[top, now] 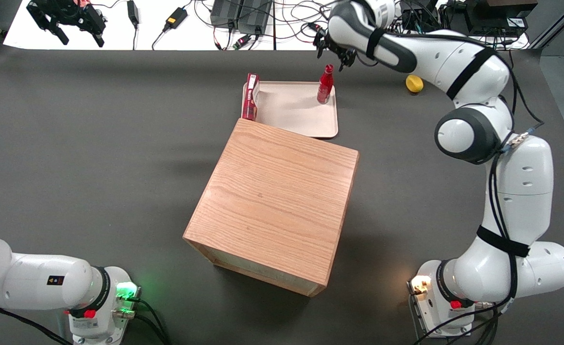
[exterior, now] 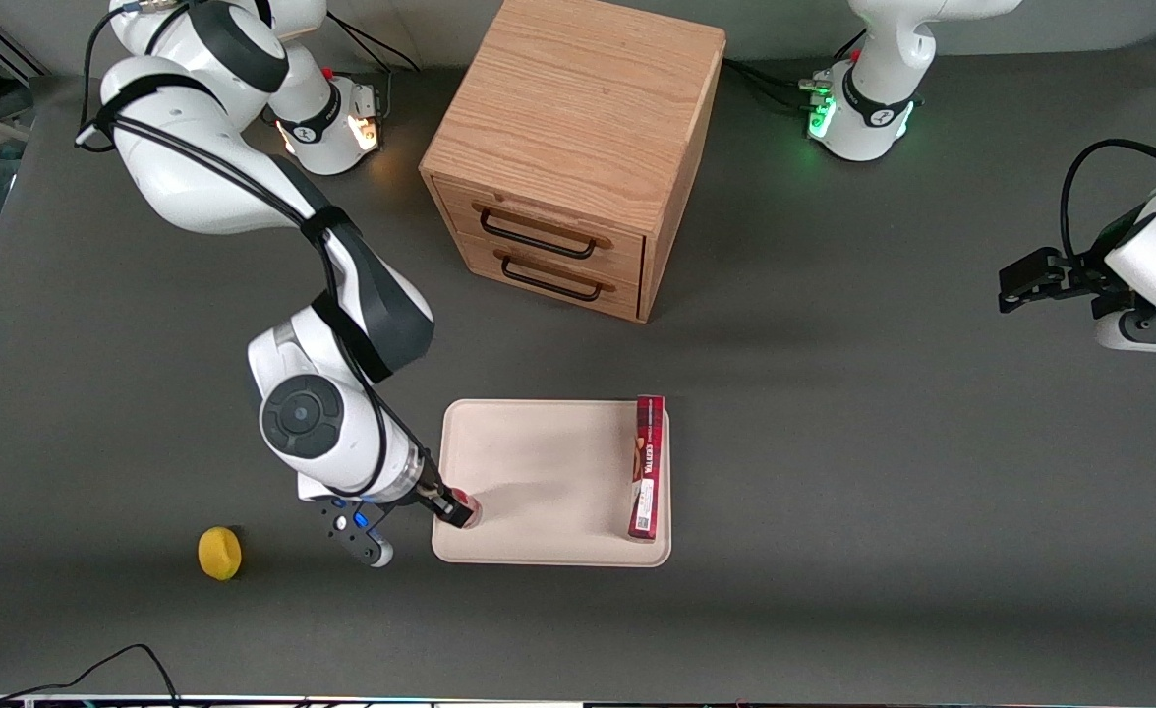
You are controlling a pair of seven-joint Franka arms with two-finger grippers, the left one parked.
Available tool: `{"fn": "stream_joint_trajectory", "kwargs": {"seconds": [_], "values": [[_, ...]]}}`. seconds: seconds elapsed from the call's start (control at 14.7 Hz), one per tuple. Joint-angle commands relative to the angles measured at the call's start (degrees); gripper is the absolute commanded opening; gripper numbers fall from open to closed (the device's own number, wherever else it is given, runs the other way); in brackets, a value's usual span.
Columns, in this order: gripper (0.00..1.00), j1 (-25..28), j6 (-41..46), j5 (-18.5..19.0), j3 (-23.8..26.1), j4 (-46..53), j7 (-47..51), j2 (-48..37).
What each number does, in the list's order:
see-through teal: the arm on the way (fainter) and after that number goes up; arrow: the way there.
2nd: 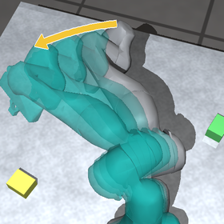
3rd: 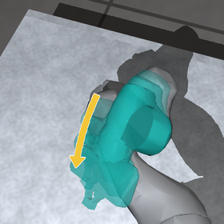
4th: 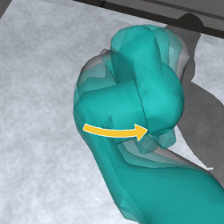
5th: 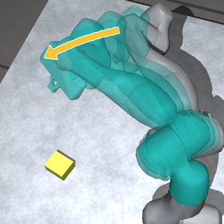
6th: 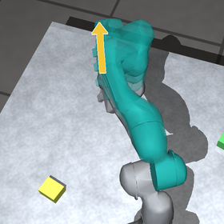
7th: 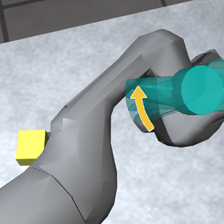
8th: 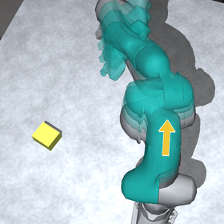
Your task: Place coke bottle on tray
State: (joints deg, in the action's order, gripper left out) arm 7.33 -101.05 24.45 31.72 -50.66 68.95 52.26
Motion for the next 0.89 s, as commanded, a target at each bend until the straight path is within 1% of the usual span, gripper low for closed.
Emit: {"fn": "stream_joint_trajectory", "kwargs": {"seconds": [0.0, 0.07, 0.14, 0.2, 0.27, 0.34, 0.48, 0.55, 0.68, 0.82], "values": [[1.0, -1.96, 11.18, 0.6, 1.77, -1.54, -5.82, -10.91], [1.0, -2.49, 15.93, 0.34, 2.03, -3.46, -8.98, -15.21], [1.0, -3.62, 18.76, -0.8, 2.3, -6.01, -12.67, -19.6], [1.0, -5.29, 20.62, -4.73, 1.78, -8.82, -16.01, -24.17], [1.0, -6.26, 22.11, -8.85, -0.32, -11.89, -19.79, -28.92], [1.0, -6.36, 22.74, -12.55, -4.78, -15.05, -24.43, -33.49], [1.0, -6.19, 22.66, -22.12, -14.96, -24.0, -33.49, -43.51], [1.0, -6.1, 22.22, -25.13, -19.11, -28.57, -37.54, -47.91], [1.0, -6.36, 20.3, -25.95, -23.17, -37.63, -44.05, -54.42], [1.0, -6.36, 15.04, -26.12, -26.95, -48.08, -48.37, -60.31]]}}
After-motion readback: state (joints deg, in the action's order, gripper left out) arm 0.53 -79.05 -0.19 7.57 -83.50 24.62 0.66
